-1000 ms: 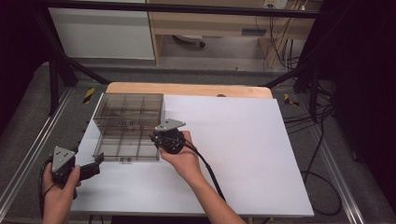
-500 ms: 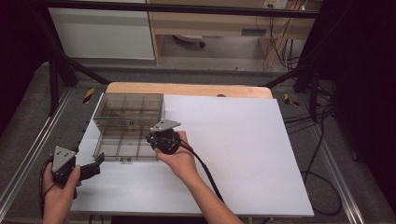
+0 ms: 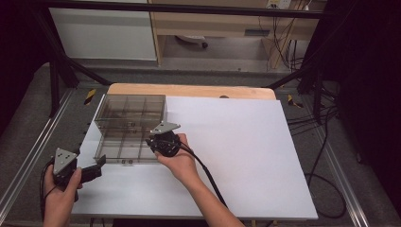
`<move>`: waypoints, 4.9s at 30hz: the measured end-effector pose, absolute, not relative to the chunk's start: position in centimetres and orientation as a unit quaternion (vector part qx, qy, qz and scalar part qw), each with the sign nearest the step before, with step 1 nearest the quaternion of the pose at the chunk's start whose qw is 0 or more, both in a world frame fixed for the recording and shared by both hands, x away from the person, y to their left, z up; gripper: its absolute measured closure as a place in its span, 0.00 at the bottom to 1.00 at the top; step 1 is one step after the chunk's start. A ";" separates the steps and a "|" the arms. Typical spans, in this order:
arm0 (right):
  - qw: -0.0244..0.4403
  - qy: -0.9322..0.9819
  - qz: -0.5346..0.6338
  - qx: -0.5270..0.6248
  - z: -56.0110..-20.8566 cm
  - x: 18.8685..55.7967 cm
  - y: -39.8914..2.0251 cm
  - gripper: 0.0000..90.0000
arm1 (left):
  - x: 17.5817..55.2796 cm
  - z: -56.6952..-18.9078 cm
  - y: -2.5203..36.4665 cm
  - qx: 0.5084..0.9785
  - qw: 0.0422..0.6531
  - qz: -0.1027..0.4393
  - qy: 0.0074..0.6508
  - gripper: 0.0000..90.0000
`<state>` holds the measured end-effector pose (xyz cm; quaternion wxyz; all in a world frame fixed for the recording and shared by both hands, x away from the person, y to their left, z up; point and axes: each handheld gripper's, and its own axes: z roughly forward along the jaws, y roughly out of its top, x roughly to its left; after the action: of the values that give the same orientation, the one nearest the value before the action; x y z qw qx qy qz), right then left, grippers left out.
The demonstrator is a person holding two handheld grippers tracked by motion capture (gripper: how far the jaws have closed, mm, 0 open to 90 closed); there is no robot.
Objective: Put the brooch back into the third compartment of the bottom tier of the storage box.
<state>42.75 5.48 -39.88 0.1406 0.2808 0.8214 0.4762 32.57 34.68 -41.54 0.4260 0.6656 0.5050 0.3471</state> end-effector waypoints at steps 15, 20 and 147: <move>0.136 0.824 0.472 0.283 -40.2 42.9 5.8 0.87 | 32.6 -41.5 34.7 0.667 0.425 0.347 0.504 0.06; 0.134 0.827 0.469 0.280 -40.5 42.8 6.2 0.87 | 32.6 -41.5 34.7 0.666 0.426 0.346 0.505 0.06; 0.220 0.758 0.466 0.400 -35.6 43.0 -10.7 0.05 | 32.5 -41.6 34.2 0.675 0.419 0.351 0.497 0.05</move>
<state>43.01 -10.70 -35.59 0.2200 0.3996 0.7579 0.4663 32.53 34.23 -41.58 0.4185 0.6745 0.4967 0.3509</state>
